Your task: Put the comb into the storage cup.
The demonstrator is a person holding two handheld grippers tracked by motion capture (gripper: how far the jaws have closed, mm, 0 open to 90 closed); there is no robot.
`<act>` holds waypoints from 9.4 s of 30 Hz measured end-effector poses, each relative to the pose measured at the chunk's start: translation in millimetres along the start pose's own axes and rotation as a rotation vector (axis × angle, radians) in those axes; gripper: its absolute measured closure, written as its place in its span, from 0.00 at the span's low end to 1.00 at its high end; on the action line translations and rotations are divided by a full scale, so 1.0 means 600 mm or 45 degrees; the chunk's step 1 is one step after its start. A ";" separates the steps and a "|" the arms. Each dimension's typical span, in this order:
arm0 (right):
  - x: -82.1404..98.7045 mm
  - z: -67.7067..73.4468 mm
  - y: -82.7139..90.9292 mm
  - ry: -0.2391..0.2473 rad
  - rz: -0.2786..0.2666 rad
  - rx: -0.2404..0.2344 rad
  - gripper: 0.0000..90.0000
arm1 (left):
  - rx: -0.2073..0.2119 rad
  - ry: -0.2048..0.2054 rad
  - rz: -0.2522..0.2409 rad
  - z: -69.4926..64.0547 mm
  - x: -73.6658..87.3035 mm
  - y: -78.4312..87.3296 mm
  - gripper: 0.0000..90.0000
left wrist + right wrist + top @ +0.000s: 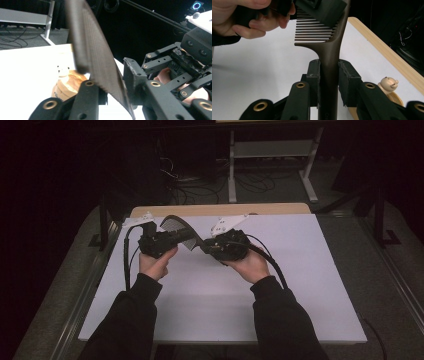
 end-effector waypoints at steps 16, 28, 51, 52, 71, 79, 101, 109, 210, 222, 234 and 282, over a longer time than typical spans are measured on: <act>0.005 -0.006 -0.004 -0.042 -0.004 -0.027 0.77 | 0.036 -0.077 0.013 -0.012 0.003 -0.005 0.94; 0.028 -0.023 0.011 -0.112 -0.010 -0.016 0.54 | 0.026 -0.114 0.008 -0.012 -0.010 -0.002 0.94; 0.088 -0.058 0.070 -0.269 -0.048 0.046 0.00 | -0.018 -0.182 0.000 -0.008 -0.052 -0.014 0.94; 0.093 -0.059 0.073 -0.276 -0.050 0.044 0.00 | -0.022 -0.191 0.004 -0.009 -0.055 -0.015 0.94; 0.167 -0.051 0.120 -0.353 -0.062 0.056 0.00 | -0.026 -0.319 0.020 -0.024 -0.095 -0.046 0.94; 0.196 -0.049 0.145 -0.387 -0.082 0.080 0.00 | -0.034 -0.348 0.023 -0.025 -0.113 -0.057 0.94; 0.252 -0.049 0.189 -0.477 -0.117 0.120 0.00 | -0.084 -0.364 0.041 0.006 -0.148 -0.098 0.94; 0.272 -0.045 0.200 -0.498 -0.127 0.141 0.00 | -0.107 -0.378 0.078 0.019 -0.142 -0.113 0.94; 0.375 -0.028 0.248 -0.564 -0.105 0.250 0.00 | -0.102 -0.089 0.044 0.139 -0.006 -0.128 0.67; 0.376 -0.029 0.244 -0.559 -0.094 0.245 0.00 | -0.084 -0.080 0.025 0.144 0.003 -0.097 0.45; 0.378 -0.029 0.240 -0.549 -0.079 0.241 0.00 | -0.167 -0.076 -0.023 0.157 0.004 -0.060 0.14; 0.382 -0.033 0.239 -0.543 -0.063 0.248 0.00 | -0.284 -0.102 -0.102 0.182 0.044 0.090 0.00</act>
Point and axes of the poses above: each handheld gripper's, and its own axes: y roughly backward along the jaws, x roughly out of its underside, z roughly to its left, the point moved 9 cm from there along -y, roughly forward along the jaws, and after that the axes turned 5 degrees about y, right-handed, at the moved point
